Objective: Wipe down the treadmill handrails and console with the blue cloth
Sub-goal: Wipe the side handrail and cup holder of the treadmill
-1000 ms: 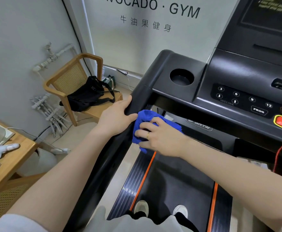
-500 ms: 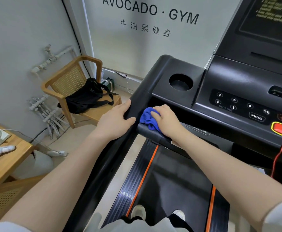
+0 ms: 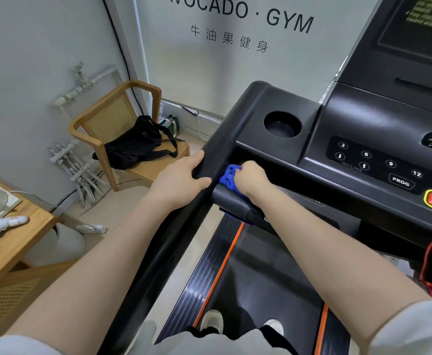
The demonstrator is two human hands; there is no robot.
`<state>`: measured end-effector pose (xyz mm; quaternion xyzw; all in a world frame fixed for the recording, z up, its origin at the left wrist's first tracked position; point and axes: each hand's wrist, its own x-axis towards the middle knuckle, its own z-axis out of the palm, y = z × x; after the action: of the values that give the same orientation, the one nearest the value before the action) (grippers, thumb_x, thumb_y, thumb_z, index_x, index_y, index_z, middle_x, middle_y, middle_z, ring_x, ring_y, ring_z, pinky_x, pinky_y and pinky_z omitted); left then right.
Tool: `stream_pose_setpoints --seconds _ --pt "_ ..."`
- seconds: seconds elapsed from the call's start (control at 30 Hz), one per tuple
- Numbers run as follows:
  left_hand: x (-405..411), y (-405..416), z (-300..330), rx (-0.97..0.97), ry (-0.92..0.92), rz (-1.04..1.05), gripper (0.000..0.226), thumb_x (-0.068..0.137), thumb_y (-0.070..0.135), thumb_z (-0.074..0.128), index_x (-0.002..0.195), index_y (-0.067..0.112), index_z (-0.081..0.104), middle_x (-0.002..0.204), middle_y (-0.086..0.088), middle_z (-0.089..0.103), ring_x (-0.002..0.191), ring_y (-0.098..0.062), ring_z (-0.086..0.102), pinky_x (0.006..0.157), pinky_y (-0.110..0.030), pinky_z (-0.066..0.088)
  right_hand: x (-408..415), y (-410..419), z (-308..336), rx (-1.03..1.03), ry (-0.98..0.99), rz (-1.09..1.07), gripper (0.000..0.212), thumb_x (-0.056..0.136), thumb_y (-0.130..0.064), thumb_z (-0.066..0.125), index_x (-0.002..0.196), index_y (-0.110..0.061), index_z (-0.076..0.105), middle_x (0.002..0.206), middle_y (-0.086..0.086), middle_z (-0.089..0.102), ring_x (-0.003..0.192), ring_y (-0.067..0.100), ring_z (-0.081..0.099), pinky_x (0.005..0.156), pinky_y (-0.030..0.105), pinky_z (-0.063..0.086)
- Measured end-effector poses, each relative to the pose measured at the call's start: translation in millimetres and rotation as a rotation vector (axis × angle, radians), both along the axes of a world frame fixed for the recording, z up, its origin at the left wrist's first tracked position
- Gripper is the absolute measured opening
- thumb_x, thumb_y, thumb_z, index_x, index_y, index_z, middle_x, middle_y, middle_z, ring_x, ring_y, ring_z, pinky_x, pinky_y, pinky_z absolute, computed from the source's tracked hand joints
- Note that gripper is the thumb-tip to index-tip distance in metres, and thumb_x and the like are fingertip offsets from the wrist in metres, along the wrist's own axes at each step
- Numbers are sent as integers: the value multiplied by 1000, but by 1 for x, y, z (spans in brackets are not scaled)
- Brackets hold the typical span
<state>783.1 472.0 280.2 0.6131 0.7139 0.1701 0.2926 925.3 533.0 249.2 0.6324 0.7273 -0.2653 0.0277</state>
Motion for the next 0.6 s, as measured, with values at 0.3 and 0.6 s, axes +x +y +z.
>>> stream_pose_setpoints --seconds 0.3,0.6 --pt "-5 0 -7 24 -81 12 52 95 28 44 145 29 27 150 3 35 135 -16 35 108 -30 28 27 -40 1 677 150 666 32 89 -26 40 80 -11 68 95 9 56 75 28 53 72 32 46" --pt "-11 9 -12 13 -32 -35 43 100 26 29 143 25 32 151 -1 34 138 -19 31 109 -27 23 55 -47 19 634 639 56 27 90 -21 40 76 -5 57 93 8 47 79 9 41 73 24 33"
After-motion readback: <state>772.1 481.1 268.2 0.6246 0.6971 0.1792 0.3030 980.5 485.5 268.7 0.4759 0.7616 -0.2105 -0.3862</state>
